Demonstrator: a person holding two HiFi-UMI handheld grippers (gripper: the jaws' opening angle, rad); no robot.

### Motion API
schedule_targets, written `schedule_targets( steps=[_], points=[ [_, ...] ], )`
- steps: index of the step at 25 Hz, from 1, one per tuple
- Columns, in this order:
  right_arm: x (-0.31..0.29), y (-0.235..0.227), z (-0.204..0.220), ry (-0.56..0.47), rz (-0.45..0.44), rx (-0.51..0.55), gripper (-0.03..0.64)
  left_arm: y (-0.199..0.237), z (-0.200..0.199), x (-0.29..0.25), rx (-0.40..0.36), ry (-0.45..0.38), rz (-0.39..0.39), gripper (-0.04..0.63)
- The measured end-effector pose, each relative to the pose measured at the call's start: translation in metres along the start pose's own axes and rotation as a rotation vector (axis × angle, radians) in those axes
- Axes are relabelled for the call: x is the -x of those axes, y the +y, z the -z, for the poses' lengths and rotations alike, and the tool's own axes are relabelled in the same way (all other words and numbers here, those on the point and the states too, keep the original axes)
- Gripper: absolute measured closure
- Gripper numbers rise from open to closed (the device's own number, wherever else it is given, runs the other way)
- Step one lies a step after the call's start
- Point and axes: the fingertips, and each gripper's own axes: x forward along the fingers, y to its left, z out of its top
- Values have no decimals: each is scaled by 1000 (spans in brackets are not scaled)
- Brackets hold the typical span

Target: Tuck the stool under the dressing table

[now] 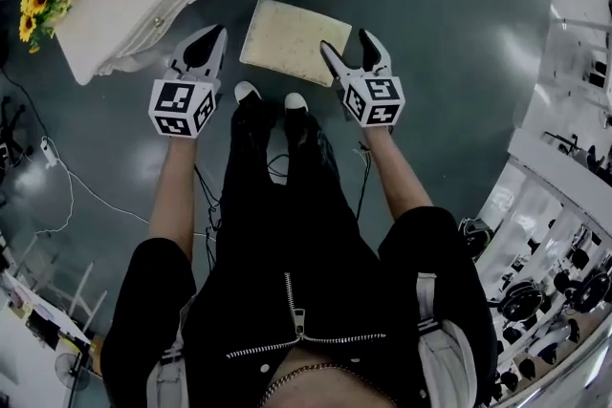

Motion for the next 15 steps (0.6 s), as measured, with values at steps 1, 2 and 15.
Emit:
schedule_targets(
  steps=[1, 2, 15],
  points=[
    [-4, -9, 18, 27, 7, -36, 247, 0, 5, -2, 3, 6, -1, 572],
    [-8, -17, 37, 56, 12, -77, 239, 0, 11, -5, 8, 12, -4, 572],
    [-94, -101, 277, 306, 152, -482, 192, 42, 118, -50, 42, 46, -46, 572]
  ],
)
